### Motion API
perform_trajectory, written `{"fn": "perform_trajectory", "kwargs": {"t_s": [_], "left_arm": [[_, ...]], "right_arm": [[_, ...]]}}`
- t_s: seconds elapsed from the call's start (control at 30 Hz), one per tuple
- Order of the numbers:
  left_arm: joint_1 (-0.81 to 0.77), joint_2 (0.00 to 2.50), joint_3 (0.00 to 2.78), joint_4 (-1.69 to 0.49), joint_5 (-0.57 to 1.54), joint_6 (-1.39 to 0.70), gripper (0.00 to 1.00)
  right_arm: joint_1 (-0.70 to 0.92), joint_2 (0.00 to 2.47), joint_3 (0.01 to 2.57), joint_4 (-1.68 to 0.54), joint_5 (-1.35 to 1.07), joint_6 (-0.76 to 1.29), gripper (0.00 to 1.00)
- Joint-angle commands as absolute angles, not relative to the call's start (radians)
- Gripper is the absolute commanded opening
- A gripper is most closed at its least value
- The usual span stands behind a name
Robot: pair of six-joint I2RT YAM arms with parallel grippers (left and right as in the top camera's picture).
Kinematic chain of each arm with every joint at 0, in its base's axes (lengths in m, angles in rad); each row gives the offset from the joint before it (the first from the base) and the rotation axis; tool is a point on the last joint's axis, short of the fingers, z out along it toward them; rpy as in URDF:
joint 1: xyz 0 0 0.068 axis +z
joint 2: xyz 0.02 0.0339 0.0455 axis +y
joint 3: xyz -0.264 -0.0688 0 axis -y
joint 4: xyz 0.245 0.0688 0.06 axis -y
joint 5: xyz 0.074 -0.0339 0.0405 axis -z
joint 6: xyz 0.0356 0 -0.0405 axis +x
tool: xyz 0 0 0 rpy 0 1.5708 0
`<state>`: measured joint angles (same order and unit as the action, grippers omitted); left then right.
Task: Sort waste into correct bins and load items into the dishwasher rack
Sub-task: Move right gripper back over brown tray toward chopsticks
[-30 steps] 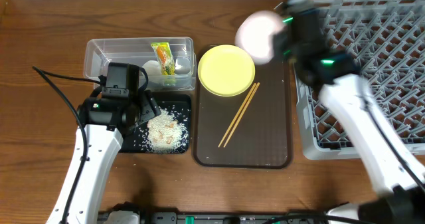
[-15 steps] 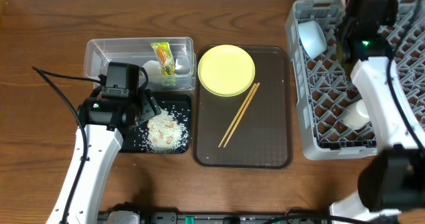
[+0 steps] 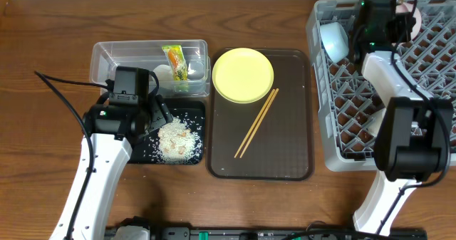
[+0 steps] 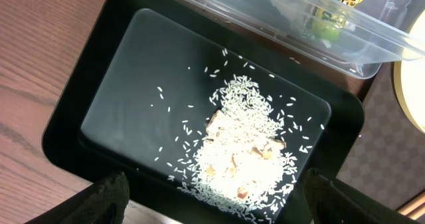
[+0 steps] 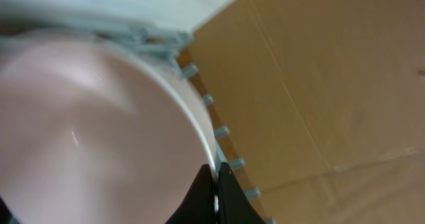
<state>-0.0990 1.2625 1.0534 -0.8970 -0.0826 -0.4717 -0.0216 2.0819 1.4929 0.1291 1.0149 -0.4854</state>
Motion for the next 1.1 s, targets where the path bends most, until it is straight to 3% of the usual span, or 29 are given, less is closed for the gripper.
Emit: {"fn": "perform_trajectory", "kwargs": {"t_s": [0.0, 0.33, 0.57, 0.73, 0.97, 1.07], "left_arm": [[-0.094, 1.266, 1.051, -0.9, -0.097, -0.477, 0.86], [-0.094, 1.266, 1.051, -0.9, -0.097, -0.477, 0.86], [-0.094, 1.266, 1.051, -0.9, -0.097, -0.477, 0.86], [-0.094, 1.266, 1.051, -0.9, -0.097, -0.477, 0.86], [-0.094, 1.266, 1.051, -0.9, -0.097, -0.477, 0.86], [-0.094, 1.266, 1.051, -0.9, -0.098, -0.477, 0.88]], "right_arm": [[-0.023, 2.114, 1.492, 0.131, 1.056, -0.495, 0.01], [0.03, 2.129, 1.492, 0.073, 1.058, -0.417, 0.01], [0.072, 2.126, 1.492, -0.056, 0.983, -0.262, 0.26], [0.08, 2.077, 1.492, -0.162, 0.939, -0.171, 0.28], [0.083, 1.853, 1.492, -0.392, 0.555, -0.131, 0.49], [0.104, 1.744, 1.492, -0.531, 0.288, -0.05, 0.49]]}}
